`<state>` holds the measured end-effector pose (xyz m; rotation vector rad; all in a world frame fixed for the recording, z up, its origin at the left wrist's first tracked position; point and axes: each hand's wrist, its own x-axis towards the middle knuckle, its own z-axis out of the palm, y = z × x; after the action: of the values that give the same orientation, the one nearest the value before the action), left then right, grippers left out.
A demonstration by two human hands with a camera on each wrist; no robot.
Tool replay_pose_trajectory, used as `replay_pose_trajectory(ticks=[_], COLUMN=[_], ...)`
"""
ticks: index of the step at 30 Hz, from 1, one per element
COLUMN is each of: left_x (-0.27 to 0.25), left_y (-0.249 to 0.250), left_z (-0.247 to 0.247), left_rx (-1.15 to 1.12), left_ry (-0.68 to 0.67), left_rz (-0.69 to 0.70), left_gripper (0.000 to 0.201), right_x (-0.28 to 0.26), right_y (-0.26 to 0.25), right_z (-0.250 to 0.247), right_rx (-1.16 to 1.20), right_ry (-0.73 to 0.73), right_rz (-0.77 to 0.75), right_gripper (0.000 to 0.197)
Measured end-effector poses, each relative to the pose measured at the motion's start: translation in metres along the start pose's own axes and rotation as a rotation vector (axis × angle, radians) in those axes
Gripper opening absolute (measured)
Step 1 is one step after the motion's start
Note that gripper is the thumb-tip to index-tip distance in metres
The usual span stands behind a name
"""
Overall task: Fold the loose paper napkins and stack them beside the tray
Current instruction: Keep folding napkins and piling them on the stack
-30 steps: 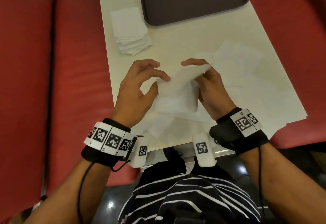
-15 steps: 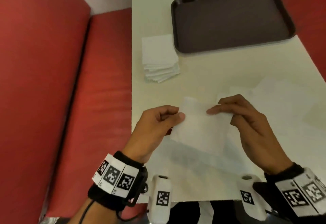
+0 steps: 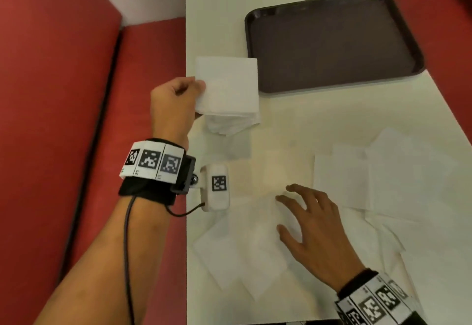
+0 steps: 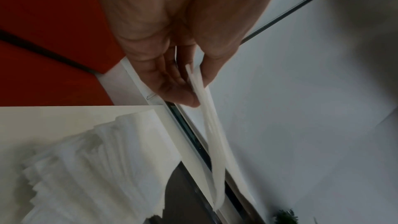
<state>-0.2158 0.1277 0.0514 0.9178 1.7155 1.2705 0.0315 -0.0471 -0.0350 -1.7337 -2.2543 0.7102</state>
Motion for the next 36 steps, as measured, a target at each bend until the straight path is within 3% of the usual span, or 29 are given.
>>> replay_pose_trajectory(ticks=[6, 10, 12, 15, 17, 21, 25, 26, 30, 36], left_x=[0.023, 0.029, 0.026, 0.002, -0.026, -0.083, -0.118, -0.124, -0.134, -0.133], left_y=[-0.01, -0.013, -0.015, -0.016, -0.021, -0.051, -0.089, -0.097, -0.121, -0.124], left_z=[0.016, 0.026, 0.023, 0.012, 0.005, -0.002, -0.005, -0.005, -0.004, -0.01], left_rx=[0.148, 0.476, 0.588, 0.574, 0.563, 0.622, 0.759, 0.815, 1.036, 1.052], left_ry=[0.067, 0.113, 0.122, 0.171, 0.104, -0.196, -0.479, -0.517, -0.526, -0.374], left_rz=[-0.008, 0.057, 0.085, 0.167, 0.241, 0.275, 0.258, 0.262, 0.31, 0.289], left_gripper=[0.023, 0.035, 0.047, 0.041, 0.031, 0.02, 0.032, 0.038, 0.055, 0.058], right_x=[0.013, 0.021, 0.026, 0.035, 0.039, 0.04, 0.034, 0.031, 0.021, 0.022], right_y=[0.012, 0.024, 0.026, 0.026, 0.025, 0.024, 0.03, 0.032, 0.04, 0.04], right_z=[-0.001, 0.0, -0.001, -0.003, -0.005, -0.016, -0.032, -0.032, -0.021, -0.017], right_rx=[-0.04, -0.126, -0.159, -0.13, -0.127, -0.064, 0.124, 0.1, -0.186, -0.105], right_ry=[0.037, 0.023, 0.045, 0.088, 0.088, 0.077, 0.025, 0.005, -0.066, 0.043], right_rz=[0.075, 0.076, 0.071, 0.05, 0.026, 0.036, 0.063, 0.064, 0.048, 0.034], right_gripper=[0.055, 0.057, 0.05, 0.029, 0.019, 0.008, 0.002, 0.01, 0.051, 0.024])
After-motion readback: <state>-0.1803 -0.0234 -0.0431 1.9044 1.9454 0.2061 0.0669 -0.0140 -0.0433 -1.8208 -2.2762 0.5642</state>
